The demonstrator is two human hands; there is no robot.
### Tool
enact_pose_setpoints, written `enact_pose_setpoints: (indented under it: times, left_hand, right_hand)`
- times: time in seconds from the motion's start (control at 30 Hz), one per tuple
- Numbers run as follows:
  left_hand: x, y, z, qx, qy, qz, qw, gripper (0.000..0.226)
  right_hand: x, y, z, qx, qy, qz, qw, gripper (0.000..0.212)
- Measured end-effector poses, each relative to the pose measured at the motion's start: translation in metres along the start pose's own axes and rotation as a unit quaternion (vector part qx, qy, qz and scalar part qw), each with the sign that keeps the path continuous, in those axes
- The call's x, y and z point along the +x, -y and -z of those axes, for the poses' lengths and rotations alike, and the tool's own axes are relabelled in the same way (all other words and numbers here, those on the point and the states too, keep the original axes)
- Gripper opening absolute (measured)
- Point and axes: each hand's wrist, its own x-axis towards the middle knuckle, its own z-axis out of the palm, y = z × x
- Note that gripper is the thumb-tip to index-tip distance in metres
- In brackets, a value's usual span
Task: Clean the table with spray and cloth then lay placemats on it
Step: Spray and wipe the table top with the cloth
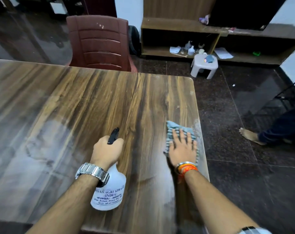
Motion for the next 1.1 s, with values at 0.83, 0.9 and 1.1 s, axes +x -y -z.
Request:
enact_pose_setpoints:
  times: [0.83,0.9,1.1]
  left_hand:
    - [-0.084,0.109,0.104,-0.012,-0.131,0.048,0.99,0.022]
    - [-0.082,0.12,0.117,-0.015,-0.139,0.05,0.989,0.022]
    - [-0.074,0.164,0.176,-0.011,-0.164,0.033,0.986,0.022]
  right_hand:
    - [-0.037,0.083,-0.007,0.011,0.049,0.072,0.996,0.056]
    - [-0.049,0.116,-0.015,0.019,0.063,0.1,0.993,0.055]
    - [-0.095,0.246,-0.048,0.019,0.081,0.191,0.978,0.056]
